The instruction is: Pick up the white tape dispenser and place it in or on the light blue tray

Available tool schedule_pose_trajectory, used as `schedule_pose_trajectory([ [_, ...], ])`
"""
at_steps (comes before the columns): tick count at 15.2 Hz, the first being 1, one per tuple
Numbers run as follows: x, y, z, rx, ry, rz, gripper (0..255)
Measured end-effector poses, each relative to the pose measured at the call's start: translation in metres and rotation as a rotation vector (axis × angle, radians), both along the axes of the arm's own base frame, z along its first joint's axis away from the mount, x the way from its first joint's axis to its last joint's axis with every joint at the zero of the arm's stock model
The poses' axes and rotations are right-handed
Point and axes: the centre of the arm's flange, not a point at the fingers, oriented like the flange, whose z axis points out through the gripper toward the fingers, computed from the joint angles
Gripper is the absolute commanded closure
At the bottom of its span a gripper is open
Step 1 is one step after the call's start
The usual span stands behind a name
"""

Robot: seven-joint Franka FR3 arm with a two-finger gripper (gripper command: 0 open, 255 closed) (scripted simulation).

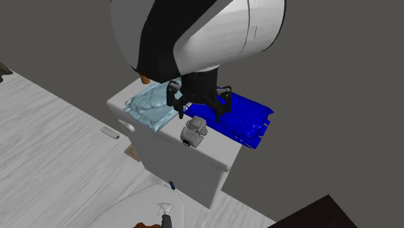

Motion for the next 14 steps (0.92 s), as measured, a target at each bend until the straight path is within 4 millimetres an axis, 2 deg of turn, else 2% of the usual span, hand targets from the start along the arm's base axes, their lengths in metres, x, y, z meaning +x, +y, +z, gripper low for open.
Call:
schedule_pose_trajectory([
  [2,0.016,-0.002,-0.019,-0.002,0.000,-0.044,0],
  [5,0.024,0.000,-0.036,-0.003,0.001,-0.072,0],
  [11,0.027,0.002,-0.070,-0.003,0.001,-0.076,0],
  [14,0.026,0.001,-0.073,-0.003,0.001,-0.076,0],
])
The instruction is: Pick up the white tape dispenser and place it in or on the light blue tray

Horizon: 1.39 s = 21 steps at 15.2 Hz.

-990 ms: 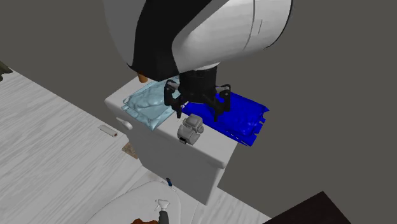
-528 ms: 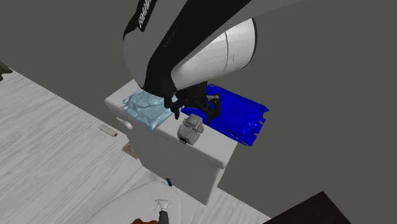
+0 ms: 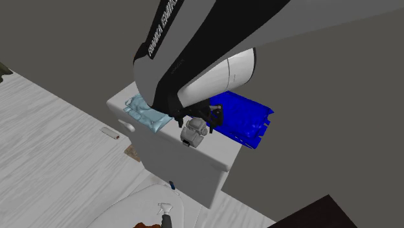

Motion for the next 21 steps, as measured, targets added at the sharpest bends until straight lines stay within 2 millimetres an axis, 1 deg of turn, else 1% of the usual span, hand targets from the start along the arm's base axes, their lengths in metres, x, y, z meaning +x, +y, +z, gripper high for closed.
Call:
schedule_pose_trajectory([
  [3,0.000,0.000,0.000,0.000,0.000,0.000,0],
  [4,0.000,0.000,0.000,0.000,0.000,0.000,255],
  [14,0.000,0.000,0.000,0.000,-0.001,-0.001,255],
  [16,-0.001,0.001,0.006,0.000,0.000,0.000,255],
  [21,-0.001,-0.001,0.031,0.000,0.000,0.000,255],
])
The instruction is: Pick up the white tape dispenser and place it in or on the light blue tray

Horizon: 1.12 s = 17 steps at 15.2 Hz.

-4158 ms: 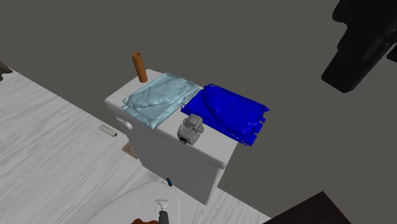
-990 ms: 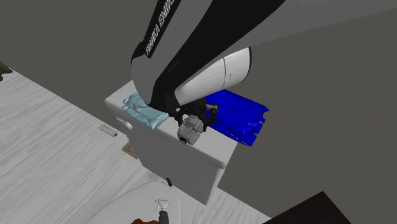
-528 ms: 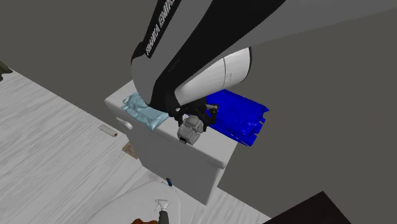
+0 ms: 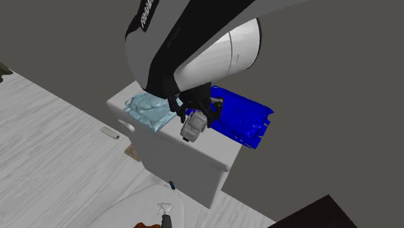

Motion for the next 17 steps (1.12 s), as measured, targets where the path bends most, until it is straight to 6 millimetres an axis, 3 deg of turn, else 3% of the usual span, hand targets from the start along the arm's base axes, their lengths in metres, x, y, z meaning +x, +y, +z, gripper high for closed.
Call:
schedule_pose_trajectory([
  [17,0.000,0.002,0.087,0.000,0.000,0.000,255],
])
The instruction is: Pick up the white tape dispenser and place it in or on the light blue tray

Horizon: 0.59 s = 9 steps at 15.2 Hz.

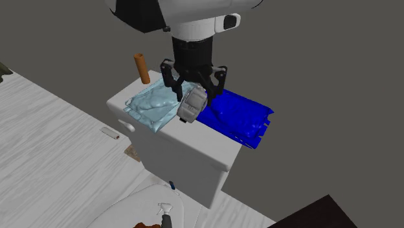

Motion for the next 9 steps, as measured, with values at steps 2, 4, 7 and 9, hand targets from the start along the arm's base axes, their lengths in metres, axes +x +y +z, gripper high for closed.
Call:
schedule_pose_trajectory([
  [2,0.017,0.003,0.005,0.000,0.000,0.000,255],
  [4,0.041,0.009,0.007,0.000,0.001,0.000,255],
  [7,0.076,0.018,0.008,0.000,0.001,0.000,255],
  [9,0.103,0.023,0.011,0.000,0.001,0.001,255],
])
